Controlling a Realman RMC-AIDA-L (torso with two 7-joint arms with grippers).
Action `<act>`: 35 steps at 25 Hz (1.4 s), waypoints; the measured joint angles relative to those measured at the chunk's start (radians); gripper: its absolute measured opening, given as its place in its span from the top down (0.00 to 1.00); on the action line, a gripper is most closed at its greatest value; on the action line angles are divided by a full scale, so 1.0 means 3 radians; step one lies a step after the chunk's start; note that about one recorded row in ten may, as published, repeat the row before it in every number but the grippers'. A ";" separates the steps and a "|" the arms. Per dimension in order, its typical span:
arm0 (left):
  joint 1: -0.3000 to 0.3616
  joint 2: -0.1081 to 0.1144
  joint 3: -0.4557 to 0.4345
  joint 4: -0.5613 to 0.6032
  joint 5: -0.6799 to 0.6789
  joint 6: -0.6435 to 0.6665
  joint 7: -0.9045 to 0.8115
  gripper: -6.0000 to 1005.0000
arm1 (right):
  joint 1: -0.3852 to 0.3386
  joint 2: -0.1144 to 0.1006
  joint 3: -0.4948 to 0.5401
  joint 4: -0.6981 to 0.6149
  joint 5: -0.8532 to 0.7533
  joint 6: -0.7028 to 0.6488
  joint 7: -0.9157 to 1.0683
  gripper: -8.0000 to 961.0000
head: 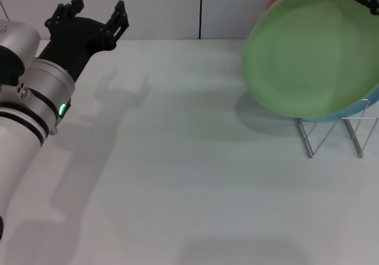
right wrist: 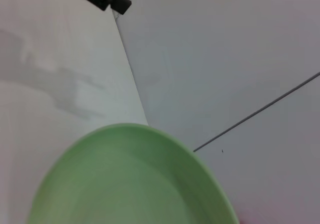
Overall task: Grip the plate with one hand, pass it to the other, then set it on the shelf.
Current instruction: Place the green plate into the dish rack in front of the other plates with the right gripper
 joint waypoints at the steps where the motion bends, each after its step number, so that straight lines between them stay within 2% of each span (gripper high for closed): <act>1: -0.0011 0.0000 0.0005 0.0007 0.0000 -0.0002 -0.0001 0.23 | -0.0027 0.0004 -0.0001 -0.0035 0.0001 -0.0008 -0.0019 0.90; 13: -0.0093 0.0000 0.0045 0.0029 0.0000 -0.0048 -0.0007 0.23 | -0.0183 0.0022 0.0158 -0.0251 0.0017 -0.0086 -0.0301 0.89; 35: -0.0231 -0.0005 0.0131 0.0095 -0.0085 -0.0102 -0.0008 0.23 | -0.0278 0.0034 0.0187 -0.0330 0.0006 -0.0093 -0.0886 0.86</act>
